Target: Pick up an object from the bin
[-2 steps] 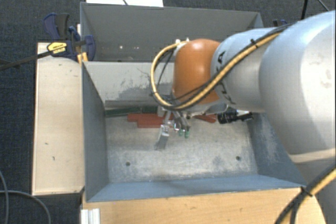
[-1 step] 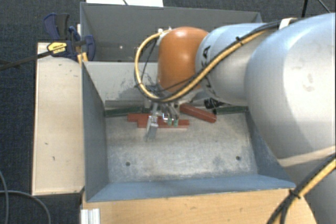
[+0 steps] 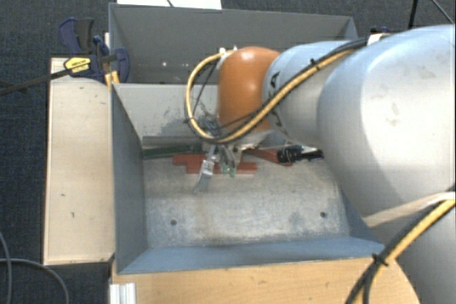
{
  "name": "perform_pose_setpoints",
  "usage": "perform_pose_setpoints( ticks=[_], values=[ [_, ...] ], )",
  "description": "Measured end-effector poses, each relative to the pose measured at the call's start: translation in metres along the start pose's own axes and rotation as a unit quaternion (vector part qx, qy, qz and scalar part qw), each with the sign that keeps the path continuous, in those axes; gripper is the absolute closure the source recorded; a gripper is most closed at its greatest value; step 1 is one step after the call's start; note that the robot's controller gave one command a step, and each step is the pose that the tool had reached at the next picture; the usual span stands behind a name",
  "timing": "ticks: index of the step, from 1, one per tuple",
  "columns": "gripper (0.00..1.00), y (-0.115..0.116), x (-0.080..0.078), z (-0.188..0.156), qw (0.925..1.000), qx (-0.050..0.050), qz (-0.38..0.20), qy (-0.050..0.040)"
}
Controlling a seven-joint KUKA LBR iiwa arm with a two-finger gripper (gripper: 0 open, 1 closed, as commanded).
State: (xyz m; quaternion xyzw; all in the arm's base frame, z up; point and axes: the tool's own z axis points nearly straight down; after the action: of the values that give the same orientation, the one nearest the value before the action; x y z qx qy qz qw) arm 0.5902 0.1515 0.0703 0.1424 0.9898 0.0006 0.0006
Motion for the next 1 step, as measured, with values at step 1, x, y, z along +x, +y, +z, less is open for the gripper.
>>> perform_pose_setpoints(
  ticks=[1],
  values=[
    [0.00,0.0003,-0.0010,-0.0010,1.0000,0.000,-0.001,-0.0012]
  ],
)
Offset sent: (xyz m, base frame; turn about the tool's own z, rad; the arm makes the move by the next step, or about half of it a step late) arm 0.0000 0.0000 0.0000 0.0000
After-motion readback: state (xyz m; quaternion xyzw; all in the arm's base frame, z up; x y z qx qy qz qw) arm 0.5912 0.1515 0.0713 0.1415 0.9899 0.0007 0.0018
